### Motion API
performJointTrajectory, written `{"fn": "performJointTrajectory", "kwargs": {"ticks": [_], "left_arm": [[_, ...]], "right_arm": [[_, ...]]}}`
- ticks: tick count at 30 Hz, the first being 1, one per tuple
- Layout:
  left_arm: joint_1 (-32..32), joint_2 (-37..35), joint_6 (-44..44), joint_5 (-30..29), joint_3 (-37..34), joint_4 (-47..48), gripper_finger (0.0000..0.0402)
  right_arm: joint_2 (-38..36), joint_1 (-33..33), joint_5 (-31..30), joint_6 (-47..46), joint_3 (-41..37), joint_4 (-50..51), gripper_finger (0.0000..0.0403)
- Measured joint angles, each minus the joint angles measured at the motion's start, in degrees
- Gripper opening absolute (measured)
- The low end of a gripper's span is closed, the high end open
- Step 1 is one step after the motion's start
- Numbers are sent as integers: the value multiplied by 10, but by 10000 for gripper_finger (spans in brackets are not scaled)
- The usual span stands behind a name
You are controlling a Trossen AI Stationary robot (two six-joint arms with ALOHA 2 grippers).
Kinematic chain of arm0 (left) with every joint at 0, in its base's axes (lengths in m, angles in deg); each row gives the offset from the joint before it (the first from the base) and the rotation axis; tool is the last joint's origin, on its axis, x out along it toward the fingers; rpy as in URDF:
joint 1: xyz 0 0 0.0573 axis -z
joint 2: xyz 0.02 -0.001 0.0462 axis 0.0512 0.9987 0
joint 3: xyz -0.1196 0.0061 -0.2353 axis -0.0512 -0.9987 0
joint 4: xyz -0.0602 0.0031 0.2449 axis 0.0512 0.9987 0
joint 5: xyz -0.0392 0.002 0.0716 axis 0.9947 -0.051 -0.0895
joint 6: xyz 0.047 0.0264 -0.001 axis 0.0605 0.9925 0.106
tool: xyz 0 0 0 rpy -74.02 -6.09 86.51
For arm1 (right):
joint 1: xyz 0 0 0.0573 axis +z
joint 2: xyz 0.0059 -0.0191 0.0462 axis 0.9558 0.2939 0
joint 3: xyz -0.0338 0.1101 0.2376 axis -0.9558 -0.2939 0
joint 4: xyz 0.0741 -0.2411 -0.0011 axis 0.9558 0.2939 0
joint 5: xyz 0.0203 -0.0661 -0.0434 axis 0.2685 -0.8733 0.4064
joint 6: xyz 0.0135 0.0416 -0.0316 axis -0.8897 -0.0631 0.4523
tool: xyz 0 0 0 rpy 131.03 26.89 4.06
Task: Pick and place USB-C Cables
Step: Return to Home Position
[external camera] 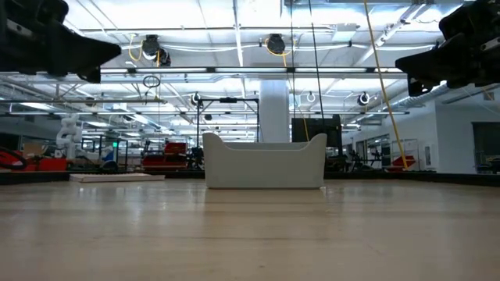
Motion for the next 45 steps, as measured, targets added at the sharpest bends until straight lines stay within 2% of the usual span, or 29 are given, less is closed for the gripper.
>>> {"fn": "performJointTrajectory", "kwargs": {"ticks": [3,17,26,33,37,45], "left_arm": [[0,-31,14,17,0,17,21],[0,-205,9,18,0,166,21],[-46,-204,0,25,0,185,21],[-93,-204,-5,87,0,196,21],[-100,-204,-2,113,0,193,21],[-100,-203,28,113,0,196,21]], "right_arm": [[0,0,0,0,0,0,0],[0,0,0,0,0,-1,0],[0,0,0,0,0,-1,0],[0,0,0,0,0,-1,0],[0,0,0,0,0,-1,0],[0,0,0,0,0,-1,0]]}}
